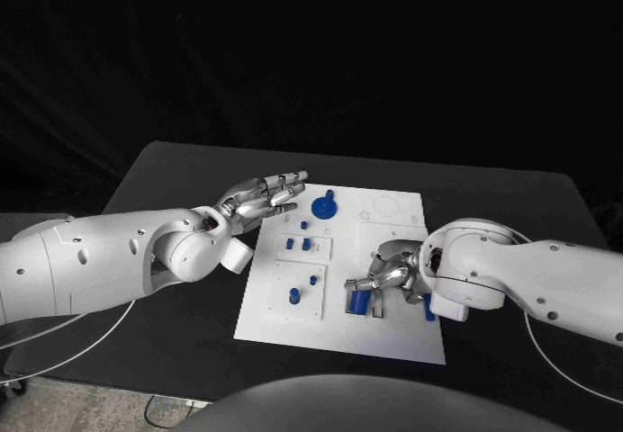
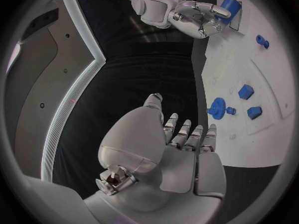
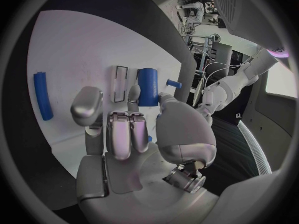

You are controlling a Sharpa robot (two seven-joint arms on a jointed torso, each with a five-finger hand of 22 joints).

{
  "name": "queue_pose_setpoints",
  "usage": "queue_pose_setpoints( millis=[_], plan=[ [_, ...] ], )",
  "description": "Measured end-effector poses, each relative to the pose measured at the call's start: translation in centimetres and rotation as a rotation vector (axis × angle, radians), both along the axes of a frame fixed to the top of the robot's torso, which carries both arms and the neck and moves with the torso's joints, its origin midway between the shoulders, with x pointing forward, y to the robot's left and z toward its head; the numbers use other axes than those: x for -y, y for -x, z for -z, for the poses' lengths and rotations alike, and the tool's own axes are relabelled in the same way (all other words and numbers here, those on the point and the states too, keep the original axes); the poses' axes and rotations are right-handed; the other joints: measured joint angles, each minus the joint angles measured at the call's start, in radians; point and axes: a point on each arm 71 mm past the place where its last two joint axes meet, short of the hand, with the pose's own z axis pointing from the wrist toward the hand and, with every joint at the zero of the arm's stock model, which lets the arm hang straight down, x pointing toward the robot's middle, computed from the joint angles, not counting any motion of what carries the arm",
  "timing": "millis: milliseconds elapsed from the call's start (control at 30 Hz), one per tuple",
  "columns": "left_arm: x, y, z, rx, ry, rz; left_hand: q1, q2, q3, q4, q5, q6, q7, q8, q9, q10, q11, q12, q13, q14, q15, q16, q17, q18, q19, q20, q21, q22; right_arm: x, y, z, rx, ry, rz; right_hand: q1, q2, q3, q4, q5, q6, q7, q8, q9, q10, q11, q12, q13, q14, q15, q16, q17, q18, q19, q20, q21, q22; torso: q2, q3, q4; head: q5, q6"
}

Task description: Assemble the parts on the task board

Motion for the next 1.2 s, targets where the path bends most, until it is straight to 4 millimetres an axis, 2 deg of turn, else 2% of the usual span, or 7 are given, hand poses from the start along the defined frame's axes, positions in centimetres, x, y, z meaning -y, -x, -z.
queue_pose_setpoints(
  millis=[133,300,533,700,933,1100,1200],
  plan=[
    [0.0,0.0,0.0,-0.001,0.0,0.001,0.0,0.0,0.0,0.0,0.0,0.0,0.0,0.0,0.0,0.0,0.0,0.0,0.0,0.0,0.0,0.0,0.0,0.0,0.0,0.0,0.0,0.0,-0.1,0.0,-0.1,0.015,0.008,-0.01,-0.023,-0.014,-0.003,-0.014,-0.073,-0.004,0.003,0.005,0.006,0.0,0.0,0.0,0.0,0.0,0.0,0.0,0.0,0.0,0.0,0.0,-0.004,0.001,0.0,0.0001,0.0,0.0,0.0],
    [0.0,0.0,0.1,-0.002,0.0,0.002,0.0,0.0,0.0,0.0,0.0,0.0,0.0,0.0,0.001,0.0,0.0,0.0,0.0,0.0,0.0,0.0,0.0,0.0,0.0,0.0,0.0,0.0,-0.1,-0.1,-0.1,0.032,0.019,-0.017,-0.045,-0.013,-0.042,-0.002,-0.18,-0.029,-0.014,0.013,0.015,0.003,-0.003,0.0,0.0,0.0,0.0,0.0,0.0,0.0,0.0,0.0,-0.008,0.001,0.0,0.0001,0.0,0.001,0.0],
    [0.0,0.0,0.1,-0.004,0.0,0.003,0.0,0.0,0.0,0.0,0.004,0.004,0.004,0.0,0.001,0.0,0.0,0.0,0.0,0.0,0.0,0.004,0.0,0.0,0.0,0.0,0.0,0.0,0.1,-0.2,-0.2,0.045,0.028,-0.02,-0.095,-0.018,-0.115,0.013,-0.349,-0.052,-0.003,0.016,0.025,0.001,0.006,0.0,0.0,-0.004,0.004,-0.004,0.0,0.0,-0.004,0.004,-0.016,0.001,0.0,0.0002,0.0001,0.002,0.0],
    [0.0,0.0,0.1,-0.006,0.0,0.004,0.0,0.0,0.0,0.0,0.004,0.004,0.004,0.0,0.001,0.0,0.0,0.0,0.0,0.0,0.0,0.004,0.0,0.0,0.0,0.0,0.0,0.0,0.1,-0.2,-0.1,0.051,0.034,-0.021,-0.13,-0.035,-0.159,0.016,-0.364,-0.07,-0.002,0.03,0.041,0.001,0.006,0.0,0.0,0.0,0.008,-0.004,0.0,0.0,0.0,0.008,-0.02,0.001,0.0,0.0003,0.0001,0.003,0.0],
    [0.0,0.1,0.2,-0.009,0.0,0.006,0.0,0.0,0.0,0.0,0.004,0.004,0.004,0.0,0.001,0.0,0.0,0.0,0.0,0.0,0.0,0.004,0.0,0.0,0.0,0.0,0.0,0.0,0.4,-0.2,-0.2,0.069,0.037,-0.016,-0.151,-0.035,-0.197,0.016,-0.364,-0.086,0.0,0.063,0.072,0.001,0.006,0.0,0.0,0.0,0.008,-0.004,0.0,0.0,0.0,0.008,-0.023,0.001,0.0,0.0005,0.0001,0.004,0.0],
    [0.0,0.1,0.2,-0.01,0.0,0.006,0.0,0.0,0.0,0.0,0.004,0.009,0.009,0.004,0.002,0.0,0.0,0.0,0.0,0.0,0.0,0.004,0.0,0.0,0.0,0.0,0.0,0.001,0.7,-0.1,-0.5,0.11,0.035,-0.004,-0.151,-0.025,-0.207,0.015,-0.364,-0.103,-0.002,0.086,0.097,0.001,0.006,0.0,0.0,0.0,0.008,-0.004,0.0,0.0,0.0,0.008,-0.024,0.001,0.0,0.0005,0.0001,0.007,0.0],
    [-0.1,0.1,0.2,-0.01,0.0,0.006,0.0,0.0,0.0,0.0,0.004,0.009,0.009,0.004,0.002,0.004,0.004,0.0,0.0,0.0,0.0,0.004,0.001,0.0,0.0,0.0,0.0,0.003,0.9,0.2,-1.1,0.164,0.02,-0.002,-0.099,0.007,-0.21,0.007,-0.343,-0.125,-0.002,0.106,0.117,0.001,0.006,0.0,0.0,0.0,0.008,-0.004,0.0,0.0,0.004,0.011,-0.018,0.001,0.001,0.0004,0.0001,0.009,0.0]
  ],
)
